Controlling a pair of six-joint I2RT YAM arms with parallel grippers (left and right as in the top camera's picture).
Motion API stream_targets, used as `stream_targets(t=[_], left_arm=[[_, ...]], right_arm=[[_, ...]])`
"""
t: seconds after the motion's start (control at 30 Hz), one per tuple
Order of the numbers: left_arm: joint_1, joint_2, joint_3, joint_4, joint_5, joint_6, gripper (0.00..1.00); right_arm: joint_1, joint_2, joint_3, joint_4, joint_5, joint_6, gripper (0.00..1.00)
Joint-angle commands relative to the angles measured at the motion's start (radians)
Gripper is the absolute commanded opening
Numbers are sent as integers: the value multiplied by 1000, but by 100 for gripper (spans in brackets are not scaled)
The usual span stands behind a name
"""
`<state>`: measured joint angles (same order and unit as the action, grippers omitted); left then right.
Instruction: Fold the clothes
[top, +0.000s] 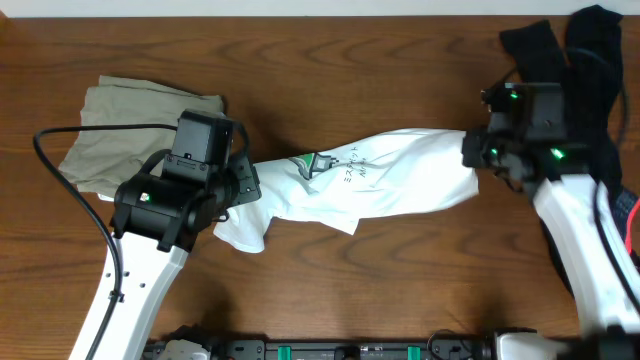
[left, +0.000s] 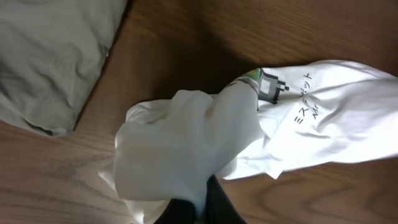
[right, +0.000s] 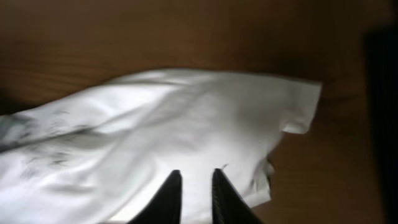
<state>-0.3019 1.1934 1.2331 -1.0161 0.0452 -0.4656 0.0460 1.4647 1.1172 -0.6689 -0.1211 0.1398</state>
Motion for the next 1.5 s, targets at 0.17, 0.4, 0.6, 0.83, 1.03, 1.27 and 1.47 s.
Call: stream_targets(t=[0.17, 0.4, 0.6, 0.83, 1.03, 1.27, 1.47], left_arm=[[5, 2, 14, -32, -12, 21, 6], [5, 2, 14, -30, -13, 21, 6], [5, 2, 14, -29, -13, 21, 6], [5, 2, 14, -27, -13, 21, 6], [5, 2, 14, -26, -12, 21, 6], [5, 2, 14, -26, -13, 21, 6], [5, 2, 14, -26, -12, 21, 6]], right_arm=[[0, 308, -6, -22, 50, 70, 25], [12, 222, -6, -202, -61, -26, 22], [74, 119, -8, -343, -133, -97, 25], [168, 143, -98, -185, 117, -111, 40], [188, 159, -199, -22, 162, -237, 60], [191, 159, -274, 72, 162, -253, 60], [191, 159, -358, 231, 162, -254, 60]])
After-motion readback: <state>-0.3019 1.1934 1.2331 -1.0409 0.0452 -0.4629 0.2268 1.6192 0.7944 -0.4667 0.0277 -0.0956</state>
